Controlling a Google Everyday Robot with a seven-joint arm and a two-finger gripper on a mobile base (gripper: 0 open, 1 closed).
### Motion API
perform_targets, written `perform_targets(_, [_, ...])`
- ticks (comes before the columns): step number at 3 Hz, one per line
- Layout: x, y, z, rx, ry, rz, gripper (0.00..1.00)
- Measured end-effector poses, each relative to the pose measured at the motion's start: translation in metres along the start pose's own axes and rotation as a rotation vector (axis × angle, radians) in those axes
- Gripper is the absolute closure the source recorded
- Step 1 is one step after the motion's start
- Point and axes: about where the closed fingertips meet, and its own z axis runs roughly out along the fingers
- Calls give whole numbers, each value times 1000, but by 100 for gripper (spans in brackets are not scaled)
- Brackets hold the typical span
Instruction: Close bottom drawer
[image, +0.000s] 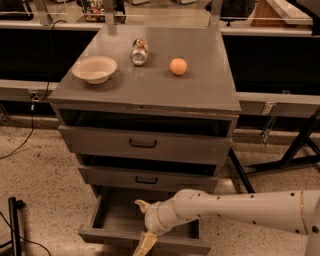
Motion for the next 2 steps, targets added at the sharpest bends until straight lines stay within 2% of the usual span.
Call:
perform_targets(1, [9, 3, 30, 26, -60, 53, 0])
perform_targets(2, [9, 3, 30, 26, -60, 54, 0])
